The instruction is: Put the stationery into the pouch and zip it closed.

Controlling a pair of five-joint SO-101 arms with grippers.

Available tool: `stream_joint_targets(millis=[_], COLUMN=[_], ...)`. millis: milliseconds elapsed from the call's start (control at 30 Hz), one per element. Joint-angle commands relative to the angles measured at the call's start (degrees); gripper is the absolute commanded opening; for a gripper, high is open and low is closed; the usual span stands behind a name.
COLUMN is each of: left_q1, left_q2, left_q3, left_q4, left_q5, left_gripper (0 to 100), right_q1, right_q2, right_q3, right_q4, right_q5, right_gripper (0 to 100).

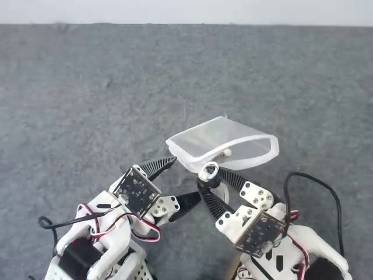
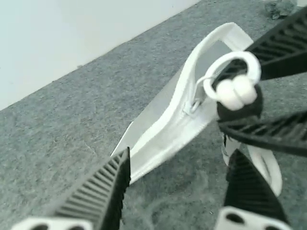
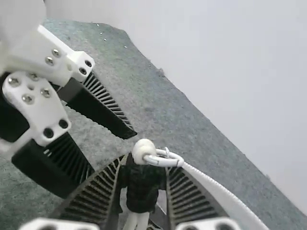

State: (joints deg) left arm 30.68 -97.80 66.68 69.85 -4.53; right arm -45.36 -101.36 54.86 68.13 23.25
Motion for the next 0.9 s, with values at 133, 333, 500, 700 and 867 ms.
stream_joint_targets(millis=[133, 333, 500, 700, 867], left_q1=[0.4, 0.4, 0.4, 0.4, 0.4], left_q2=[-0.4, -0.5, -0.5, -0.5, -0.5], left_q3=[-2.9, -3.3, -5.9, -6.6, -8.6], left_q4=[0.1, 0.1, 3.2, 3.4, 3.6], left_q5=[-0.4, -0.1, -0.1, -0.1, -0.4], left_gripper=[30, 30, 30, 30, 30], right_q1=[-0.6, -0.3, -0.2, -0.2, 2.4], right_q2=[-1.3, -1.3, -1.3, -1.3, -1.3], right_q3=[-3.9, -4.8, -4.8, -5.1, -5.1], right_q4=[0.1, 0.3, 0.4, 0.4, 0.3], right_q5=[0.7, 0.7, 0.7, 0.7, 0.7], right_gripper=[0.6, 0.6, 0.6, 0.6, 0.6])
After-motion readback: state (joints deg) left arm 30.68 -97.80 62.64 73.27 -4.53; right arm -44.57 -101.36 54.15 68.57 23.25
